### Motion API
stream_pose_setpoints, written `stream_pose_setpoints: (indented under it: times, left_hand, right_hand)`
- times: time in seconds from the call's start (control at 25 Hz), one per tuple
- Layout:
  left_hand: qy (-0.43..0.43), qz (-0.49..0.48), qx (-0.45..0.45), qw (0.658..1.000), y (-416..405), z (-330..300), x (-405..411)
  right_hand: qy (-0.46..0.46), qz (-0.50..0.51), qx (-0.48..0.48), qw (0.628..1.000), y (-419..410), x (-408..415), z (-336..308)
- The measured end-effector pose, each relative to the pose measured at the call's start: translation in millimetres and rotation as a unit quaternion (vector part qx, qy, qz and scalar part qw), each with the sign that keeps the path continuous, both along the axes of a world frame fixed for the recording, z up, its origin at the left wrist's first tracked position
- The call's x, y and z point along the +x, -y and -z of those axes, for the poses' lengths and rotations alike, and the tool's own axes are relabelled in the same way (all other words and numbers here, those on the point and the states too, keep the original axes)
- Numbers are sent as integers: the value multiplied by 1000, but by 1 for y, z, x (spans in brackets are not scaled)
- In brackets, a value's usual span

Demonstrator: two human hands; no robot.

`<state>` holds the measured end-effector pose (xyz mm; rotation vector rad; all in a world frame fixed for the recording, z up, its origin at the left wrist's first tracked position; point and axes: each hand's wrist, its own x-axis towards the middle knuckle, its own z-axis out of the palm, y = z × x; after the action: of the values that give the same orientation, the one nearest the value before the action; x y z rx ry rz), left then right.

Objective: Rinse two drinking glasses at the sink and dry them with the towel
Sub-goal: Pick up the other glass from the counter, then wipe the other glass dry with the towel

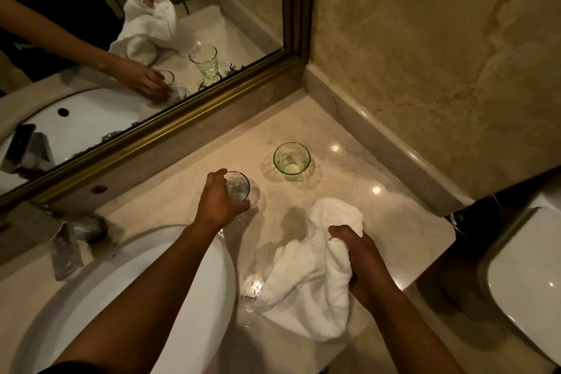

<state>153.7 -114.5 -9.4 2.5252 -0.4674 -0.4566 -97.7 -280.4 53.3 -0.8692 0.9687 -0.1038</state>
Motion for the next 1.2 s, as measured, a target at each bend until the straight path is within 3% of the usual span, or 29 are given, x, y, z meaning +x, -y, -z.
stream_pose_setpoints:
  times: [0.24,0.4,0.48,0.64,0.72,0.84,1.0,1.12,1.2]
  left_hand:
    - [-19,34,-73,997,-25,-39,-28]
    - [-37,133,-90,986,-64,-92,-64]
    - [-49,155,-97,982,-87,-120,-83]
    - [-77,143,-165,973,-131,-164,-109]
    - [-86,127,-196,968,-150,-178,-117]
    - [-75,138,-211,965,-169,-190,-130]
    - [55,185,-149,970,-181,-198,-145]
    - [94,172,-185,963,-189,-202,-150]
    - [125,167,-214,954,-195,-201,-150]
  right_hand:
    - [44,-59,-88,993,-21,6,-33]
    - [133,-201,-244,939,-48,16,-77]
    - [185,-310,-343,867,-65,24,-102]
    - [202,-487,-580,621,-104,42,-128]
    - [171,-540,-597,568,-119,47,-134]
    - [132,-581,-524,608,-129,47,-141]
    - [139,-620,-345,691,-135,48,-158]
    - [162,-590,-232,756,-136,51,-166]
    - [173,-570,-194,779,-137,52,-168]
